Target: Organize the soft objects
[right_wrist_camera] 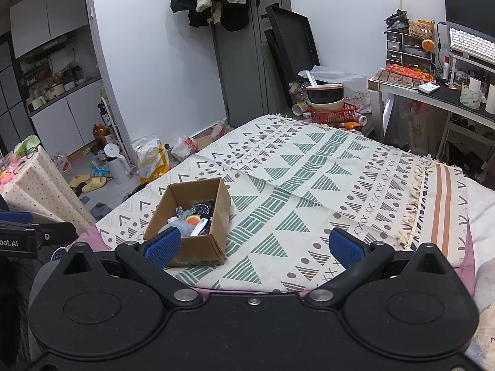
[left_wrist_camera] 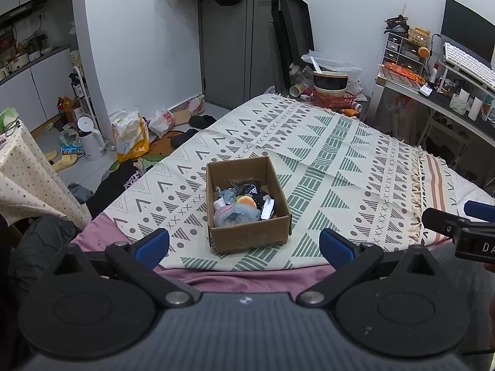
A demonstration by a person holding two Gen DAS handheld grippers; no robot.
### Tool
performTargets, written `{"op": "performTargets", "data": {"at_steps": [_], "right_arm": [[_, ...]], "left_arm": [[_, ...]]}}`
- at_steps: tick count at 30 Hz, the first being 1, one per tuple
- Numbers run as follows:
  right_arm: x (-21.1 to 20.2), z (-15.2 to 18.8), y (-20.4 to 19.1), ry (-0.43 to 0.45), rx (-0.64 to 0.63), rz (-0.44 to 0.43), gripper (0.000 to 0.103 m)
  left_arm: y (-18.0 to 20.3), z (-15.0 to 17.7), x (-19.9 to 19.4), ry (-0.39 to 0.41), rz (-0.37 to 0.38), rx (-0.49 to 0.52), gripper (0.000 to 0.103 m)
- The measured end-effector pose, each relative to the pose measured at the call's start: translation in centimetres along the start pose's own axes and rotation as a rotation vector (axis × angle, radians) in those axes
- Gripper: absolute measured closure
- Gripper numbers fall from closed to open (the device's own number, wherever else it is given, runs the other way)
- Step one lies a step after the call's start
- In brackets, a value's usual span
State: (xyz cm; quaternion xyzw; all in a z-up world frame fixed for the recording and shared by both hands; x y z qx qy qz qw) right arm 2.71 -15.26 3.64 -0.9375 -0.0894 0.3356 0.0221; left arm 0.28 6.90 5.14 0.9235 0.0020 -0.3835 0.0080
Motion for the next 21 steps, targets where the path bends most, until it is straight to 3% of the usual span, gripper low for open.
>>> {"op": "performTargets", "data": {"at_steps": [21], "right_arm": [[-0.02, 0.15, 0.67, 0.005, 0.015, 0.016, 0.000]], "left_arm": [[-0.21, 0.07, 0.12, 0.000, -0.010, -0.007, 0.001]]}}
Point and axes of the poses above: each gripper's, at about its wrist camera, not at the fingertips, and x roughly the way its jaws point, y to its right, z to its underside, the point moved 1 cm from there along x, roughly the way its jaws point, and after that the axes turned 1 degree about -y, right-handed, at the moved point
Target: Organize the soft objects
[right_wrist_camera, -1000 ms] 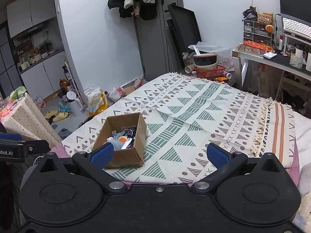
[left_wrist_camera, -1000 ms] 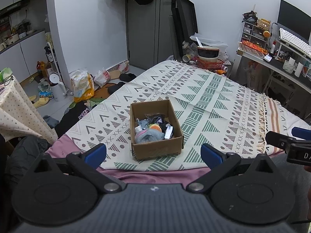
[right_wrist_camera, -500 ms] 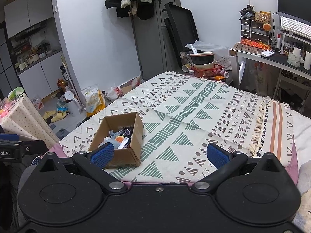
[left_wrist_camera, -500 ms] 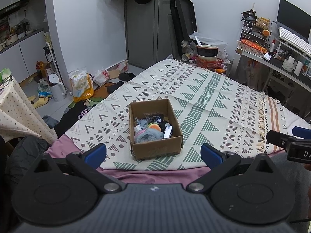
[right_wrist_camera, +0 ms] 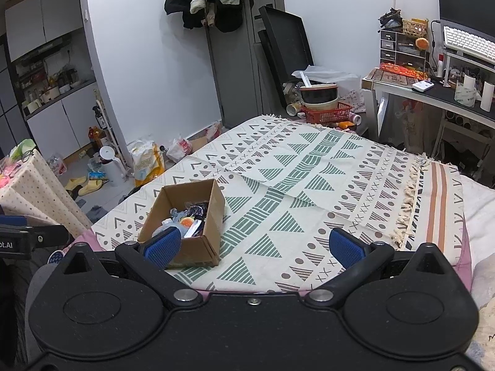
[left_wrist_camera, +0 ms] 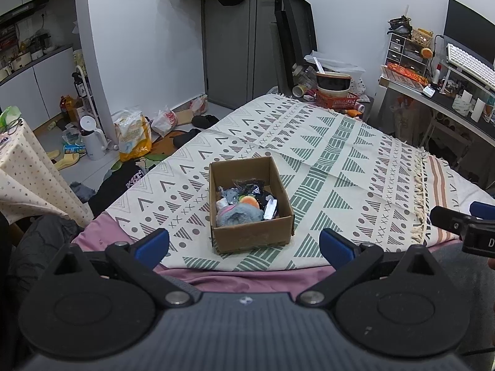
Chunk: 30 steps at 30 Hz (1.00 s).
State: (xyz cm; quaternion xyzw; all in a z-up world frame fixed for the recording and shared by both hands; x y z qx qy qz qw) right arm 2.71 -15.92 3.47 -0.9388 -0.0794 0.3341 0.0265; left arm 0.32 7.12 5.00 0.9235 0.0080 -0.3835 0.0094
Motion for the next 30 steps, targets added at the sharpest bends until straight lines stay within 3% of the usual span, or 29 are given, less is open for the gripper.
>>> {"op": "performTargets", "data": {"at_steps": [18, 30], "right_arm": [[0.2, 0.0, 0.0, -0.005, -0.004, 0.005, 0.000], [0.2, 0.6, 0.8, -0.008, 0.018, -0.036, 0.000]], "left_arm": [[0.5, 0.4, 0.0, 0.001, -0.002, 0.016, 0.001], [1.2, 0.6, 0.4, 0.007, -0.019, 0.028, 0.001]]}}
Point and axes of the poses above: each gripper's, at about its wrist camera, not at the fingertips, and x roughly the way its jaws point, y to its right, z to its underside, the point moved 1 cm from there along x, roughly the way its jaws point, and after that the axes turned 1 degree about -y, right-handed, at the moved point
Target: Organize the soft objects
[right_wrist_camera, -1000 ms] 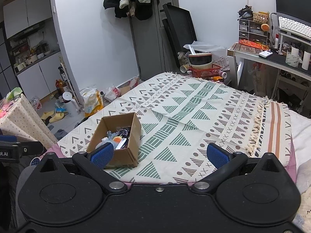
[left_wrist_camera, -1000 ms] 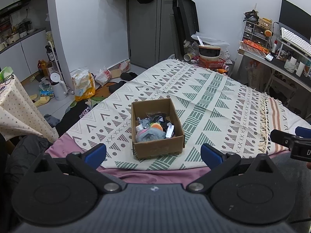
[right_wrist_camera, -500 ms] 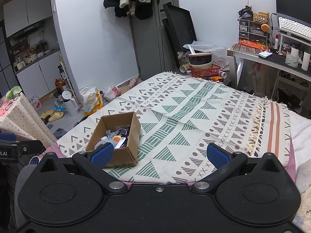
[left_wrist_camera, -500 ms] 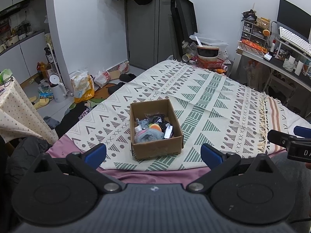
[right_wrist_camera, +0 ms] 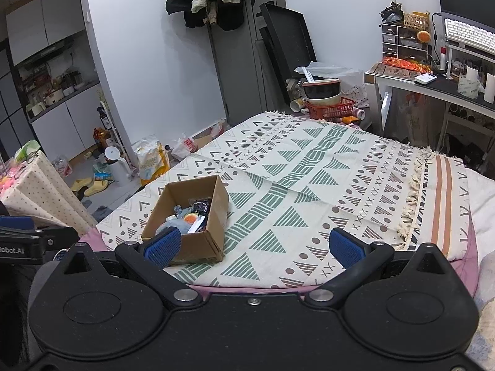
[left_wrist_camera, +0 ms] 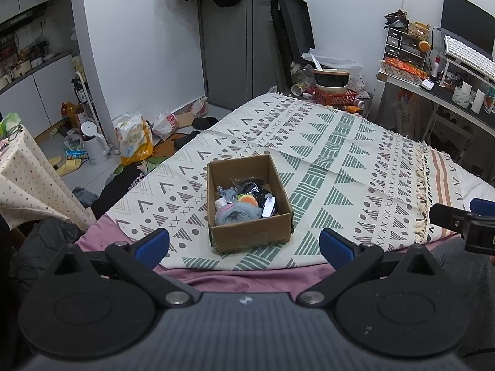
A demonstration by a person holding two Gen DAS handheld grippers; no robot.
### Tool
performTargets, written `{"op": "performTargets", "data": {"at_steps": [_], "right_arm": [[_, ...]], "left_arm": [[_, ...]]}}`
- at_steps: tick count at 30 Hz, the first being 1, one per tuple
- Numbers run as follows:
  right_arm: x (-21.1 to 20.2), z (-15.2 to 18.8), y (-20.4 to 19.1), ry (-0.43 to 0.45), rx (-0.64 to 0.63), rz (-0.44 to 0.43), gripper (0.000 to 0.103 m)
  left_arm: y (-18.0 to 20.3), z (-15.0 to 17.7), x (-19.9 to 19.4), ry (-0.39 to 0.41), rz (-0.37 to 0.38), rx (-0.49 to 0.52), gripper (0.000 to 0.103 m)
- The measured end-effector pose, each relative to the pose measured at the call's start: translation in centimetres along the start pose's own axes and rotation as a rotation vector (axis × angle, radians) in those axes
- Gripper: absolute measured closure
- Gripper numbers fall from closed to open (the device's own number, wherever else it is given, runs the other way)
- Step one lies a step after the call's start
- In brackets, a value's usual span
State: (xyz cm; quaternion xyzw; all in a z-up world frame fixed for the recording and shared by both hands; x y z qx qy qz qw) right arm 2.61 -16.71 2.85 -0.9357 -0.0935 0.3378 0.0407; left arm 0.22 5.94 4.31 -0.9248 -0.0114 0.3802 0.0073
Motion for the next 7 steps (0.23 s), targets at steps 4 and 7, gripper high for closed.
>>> {"op": "performTargets", "data": {"at_steps": [4, 7], "right_arm": [[0.1, 0.2, 0.0, 0.002, -0.003, -0.013, 0.000], [0.5, 0.4, 0.2, -0.001, -0.001, -0.015, 0.000]], "left_arm": [[0.4, 0.1, 0.5, -0.003, 0.008, -0.001, 0.001], [0.6, 0.1, 1.1, -0.007, 0.012, -0.002, 0.001]]}}
Point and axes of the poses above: each gripper's, at about its wrist camera, not at the fingertips, and x roughly the way its jaws point, y to its right, z to its underside, the point moved 1 cm from there along x, roughly the way its jaws point, and after that the axes turned 1 degree about -y, right-handed, at the moved point
